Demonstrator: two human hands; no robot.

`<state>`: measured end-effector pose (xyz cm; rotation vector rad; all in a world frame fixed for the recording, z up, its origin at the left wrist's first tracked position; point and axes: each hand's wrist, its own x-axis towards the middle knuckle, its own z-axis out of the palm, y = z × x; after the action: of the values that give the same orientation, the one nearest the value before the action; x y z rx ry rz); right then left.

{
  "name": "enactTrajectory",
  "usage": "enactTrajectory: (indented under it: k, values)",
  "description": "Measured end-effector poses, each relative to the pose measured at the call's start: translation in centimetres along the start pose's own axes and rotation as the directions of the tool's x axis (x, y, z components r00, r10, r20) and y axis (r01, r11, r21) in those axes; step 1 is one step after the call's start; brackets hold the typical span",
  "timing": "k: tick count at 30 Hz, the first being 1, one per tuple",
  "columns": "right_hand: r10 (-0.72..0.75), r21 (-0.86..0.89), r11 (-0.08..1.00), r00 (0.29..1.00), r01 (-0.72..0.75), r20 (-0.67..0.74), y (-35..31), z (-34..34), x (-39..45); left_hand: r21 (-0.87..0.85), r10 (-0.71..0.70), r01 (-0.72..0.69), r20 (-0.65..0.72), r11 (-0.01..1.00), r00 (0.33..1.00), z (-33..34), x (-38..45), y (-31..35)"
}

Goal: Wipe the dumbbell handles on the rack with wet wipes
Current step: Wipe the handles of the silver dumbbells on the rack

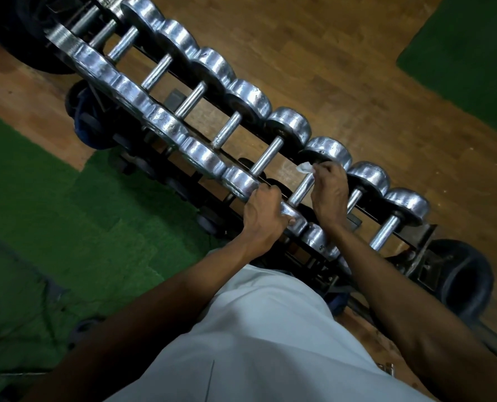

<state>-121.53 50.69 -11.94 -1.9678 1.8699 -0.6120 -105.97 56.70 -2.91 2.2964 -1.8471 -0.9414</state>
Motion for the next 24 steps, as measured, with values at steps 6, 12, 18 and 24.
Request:
enactTrajectory:
  k: [6,12,18,24]
  values:
    - [-0.421,0.05,0.902,0.844,0.43,0.331,2.0,-0.3,-1.6,-0.013,0.011,-0.011,-0.022,1.0,1.0,0.1,0.1,-0.2]
    - [-0.446,-0.121,0.808,0.733,0.576,0.513,1.1,-1.7,-1.1,-0.013,0.0,0.0,-0.025,1.0,1.0,0.3,0.2,-0.1]
    - [-0.146,-0.427,0.789,0.811,0.441,0.566,1.0,-2.1,1.2,0.002,0.005,-0.005,-0.022,1.0,1.0,0.3,0.1,-0.2]
    - [-0.389,-0.014,0.797,0.532,0.603,0.752,0.2,-2.5,-0.1,-0.012,0.016,-0.016,-0.028,1.0,0.999,0.3,0.2,-0.3]
